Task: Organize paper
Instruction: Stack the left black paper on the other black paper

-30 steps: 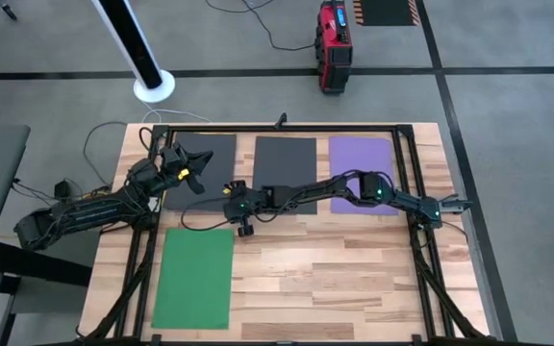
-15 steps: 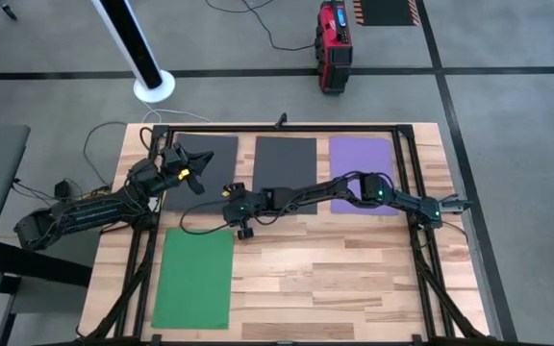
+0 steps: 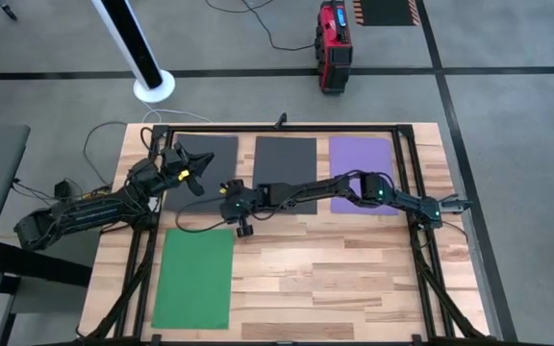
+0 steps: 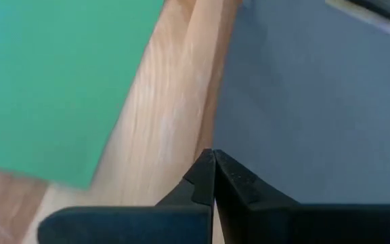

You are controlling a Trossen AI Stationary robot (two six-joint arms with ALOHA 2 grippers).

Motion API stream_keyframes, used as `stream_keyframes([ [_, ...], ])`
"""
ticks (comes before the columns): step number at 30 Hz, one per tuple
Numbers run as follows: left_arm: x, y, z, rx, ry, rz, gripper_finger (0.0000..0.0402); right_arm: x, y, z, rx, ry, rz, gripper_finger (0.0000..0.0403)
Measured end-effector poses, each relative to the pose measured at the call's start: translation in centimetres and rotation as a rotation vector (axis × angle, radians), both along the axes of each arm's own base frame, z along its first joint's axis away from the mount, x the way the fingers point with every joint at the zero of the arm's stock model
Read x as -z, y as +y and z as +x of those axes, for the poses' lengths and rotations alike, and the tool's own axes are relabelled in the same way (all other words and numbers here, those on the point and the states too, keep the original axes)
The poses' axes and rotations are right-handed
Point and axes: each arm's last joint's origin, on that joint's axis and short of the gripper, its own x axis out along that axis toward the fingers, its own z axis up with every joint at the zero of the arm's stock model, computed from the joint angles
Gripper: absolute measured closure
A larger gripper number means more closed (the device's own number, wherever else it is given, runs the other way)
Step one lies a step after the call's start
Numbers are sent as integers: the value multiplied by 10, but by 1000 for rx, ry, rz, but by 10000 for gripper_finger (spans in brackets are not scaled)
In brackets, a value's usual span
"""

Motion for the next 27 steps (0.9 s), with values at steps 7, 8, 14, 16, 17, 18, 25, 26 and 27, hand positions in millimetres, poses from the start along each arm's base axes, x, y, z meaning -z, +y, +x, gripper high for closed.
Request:
stream_keyframes([
  [7,1,0,0,0,5,-4,401,-4,-4,-3,-6,81,-12,403],
  [8,1,0,0,0,5,-4,401,-5,-3,-4,-12,93,-16,403],
  [14,1,0,0,0,10,-7,401,-17,-7,-8,-6,136,-14,403],
  [16,1,0,0,0,10,-8,402,-24,-9,-9,1,130,-12,403],
  [17,1,0,0,0,10,-7,401,-27,-9,-11,2,137,-12,403],
  [18,1,0,0,0,10,-8,401,-31,-10,-12,3,134,-12,403],
  [25,1,0,0,1,7,-15,401,-50,-24,-22,55,153,3,403],
  [26,1,0,0,1,7,-15,401,-50,-26,-23,68,159,-6,403],
  [27,1,0,0,1,8,-15,402,-50,-28,-24,79,173,-12,403],
])
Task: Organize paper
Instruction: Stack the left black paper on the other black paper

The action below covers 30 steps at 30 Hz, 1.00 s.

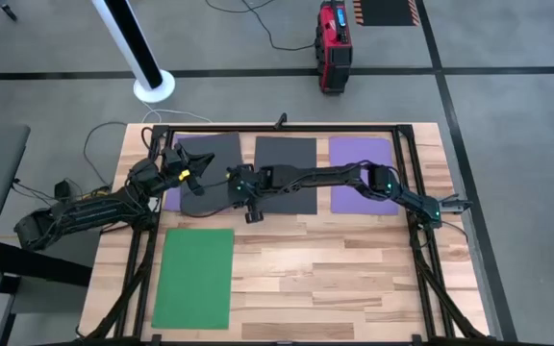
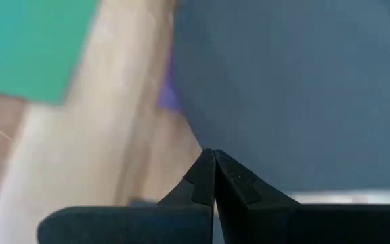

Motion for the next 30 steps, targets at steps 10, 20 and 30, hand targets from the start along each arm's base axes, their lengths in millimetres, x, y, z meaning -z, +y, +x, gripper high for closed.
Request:
stream_keyframes([
  [10,0,0,0,0,3,-2,401,-2,-6,-11,80,90,-6,403],
  [20,0,0,0,0,3,-2,401,-19,-13,-24,167,127,-15,403],
  [30,0,0,0,2,-12,-24,401,-17,-38,-24,221,62,171,403],
])
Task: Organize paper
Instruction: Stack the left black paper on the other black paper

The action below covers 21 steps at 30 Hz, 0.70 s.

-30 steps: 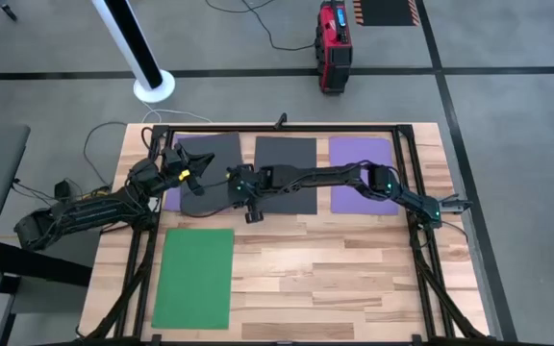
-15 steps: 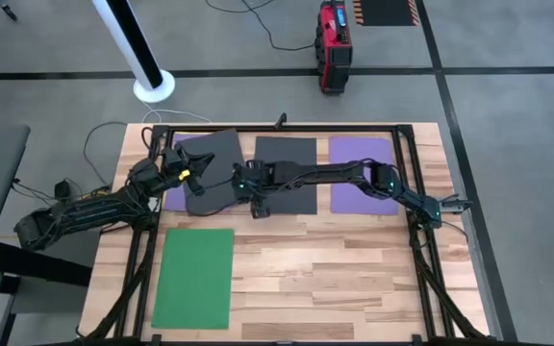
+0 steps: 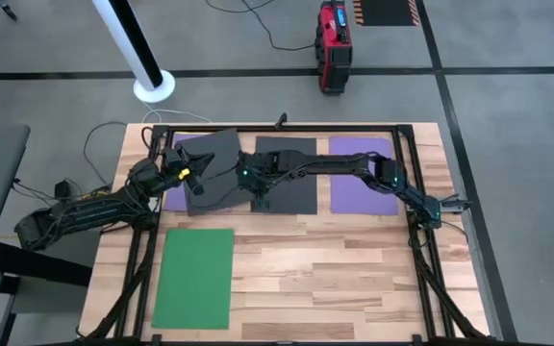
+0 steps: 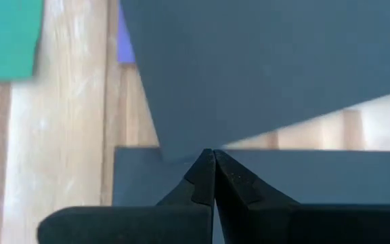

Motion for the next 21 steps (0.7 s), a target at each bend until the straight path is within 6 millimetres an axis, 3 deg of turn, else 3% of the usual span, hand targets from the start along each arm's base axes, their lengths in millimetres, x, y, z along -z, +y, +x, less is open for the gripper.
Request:
stream_keyframes([
  [11,0,0,0,7,-2,-7,401,2,-53,-2,193,-164,204,398],
  [21,-1,0,0,11,-15,-14,401,35,-64,5,320,-155,317,323],
])
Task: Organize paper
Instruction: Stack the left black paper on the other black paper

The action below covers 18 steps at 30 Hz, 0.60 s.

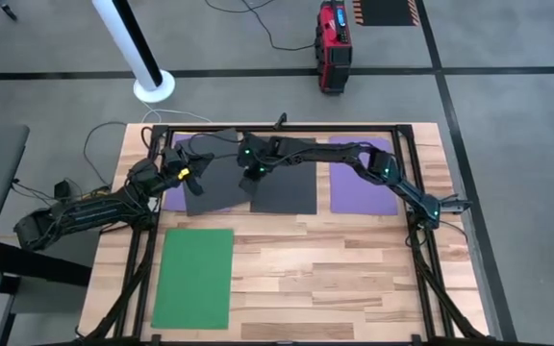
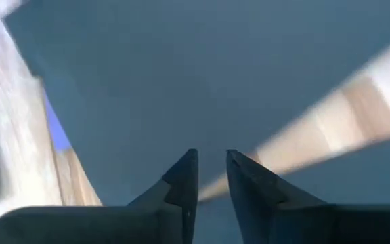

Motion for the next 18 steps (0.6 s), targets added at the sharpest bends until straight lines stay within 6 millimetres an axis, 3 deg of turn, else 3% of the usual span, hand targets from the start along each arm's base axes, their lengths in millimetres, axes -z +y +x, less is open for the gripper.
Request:
stream_keyframes([
  [6,-3,-1,-2,-6,-27,-2,401,14,-2,4,50,0,-7,316],
  [18,-2,-2,-7,-91,-11,-16,402,12,-2,3,117,14,3,316],
])
